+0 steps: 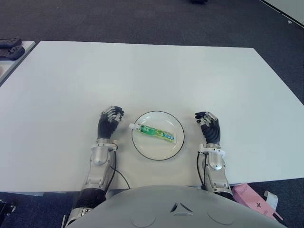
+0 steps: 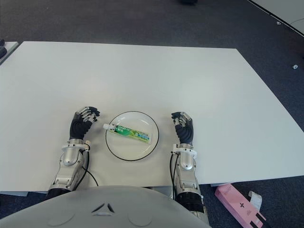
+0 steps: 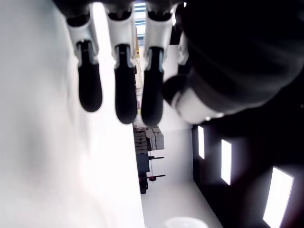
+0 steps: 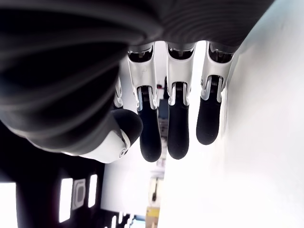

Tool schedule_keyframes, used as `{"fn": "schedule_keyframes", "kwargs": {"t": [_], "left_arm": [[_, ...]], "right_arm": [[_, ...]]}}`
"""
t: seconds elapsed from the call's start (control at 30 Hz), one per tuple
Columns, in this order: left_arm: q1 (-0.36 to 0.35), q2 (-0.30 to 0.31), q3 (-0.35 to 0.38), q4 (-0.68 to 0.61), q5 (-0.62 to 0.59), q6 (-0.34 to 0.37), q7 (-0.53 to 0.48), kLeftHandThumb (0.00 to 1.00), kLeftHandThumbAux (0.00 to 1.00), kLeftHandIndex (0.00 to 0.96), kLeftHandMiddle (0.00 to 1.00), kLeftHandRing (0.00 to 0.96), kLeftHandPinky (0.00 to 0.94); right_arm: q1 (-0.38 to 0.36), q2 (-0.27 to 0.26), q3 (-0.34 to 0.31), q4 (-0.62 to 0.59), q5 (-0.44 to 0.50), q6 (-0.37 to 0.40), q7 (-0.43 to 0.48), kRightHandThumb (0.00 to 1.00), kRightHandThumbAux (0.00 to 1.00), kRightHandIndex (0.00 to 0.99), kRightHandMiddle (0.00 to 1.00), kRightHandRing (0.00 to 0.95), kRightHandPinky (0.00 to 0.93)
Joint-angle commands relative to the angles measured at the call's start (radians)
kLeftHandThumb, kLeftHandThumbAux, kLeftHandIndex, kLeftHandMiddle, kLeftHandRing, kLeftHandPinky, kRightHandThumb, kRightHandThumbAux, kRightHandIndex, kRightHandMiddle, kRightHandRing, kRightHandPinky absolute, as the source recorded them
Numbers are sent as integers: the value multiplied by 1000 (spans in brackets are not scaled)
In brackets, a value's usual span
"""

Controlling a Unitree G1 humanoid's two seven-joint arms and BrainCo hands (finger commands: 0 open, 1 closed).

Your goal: Put the toothpaste on the table into the plate.

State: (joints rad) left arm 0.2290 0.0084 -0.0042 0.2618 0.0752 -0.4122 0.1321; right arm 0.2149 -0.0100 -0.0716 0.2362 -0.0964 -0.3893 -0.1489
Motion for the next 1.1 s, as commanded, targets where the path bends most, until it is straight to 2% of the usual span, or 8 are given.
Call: {"fn": "schedule_keyframes", "kwargs": {"t": [0.03, 0.17, 1.1], "left_arm": [[21, -17, 5, 5, -16, 9, -5, 715, 723, 429, 478, 465, 475], [26, -18, 4, 1, 7, 12, 15, 715, 722, 429, 482, 477, 494], [52, -17, 10, -42, 54, 49, 56, 715, 723, 428, 475, 468, 479]], "right_arm": [[10, -1, 1, 10, 8, 1, 9, 722, 735, 418, 433, 407, 411], [15, -2, 5, 5, 6, 6, 11, 722, 735, 418, 438, 411, 415], [51, -8, 23, -47, -29, 62, 6, 722, 733, 418, 448, 426, 427]]}}
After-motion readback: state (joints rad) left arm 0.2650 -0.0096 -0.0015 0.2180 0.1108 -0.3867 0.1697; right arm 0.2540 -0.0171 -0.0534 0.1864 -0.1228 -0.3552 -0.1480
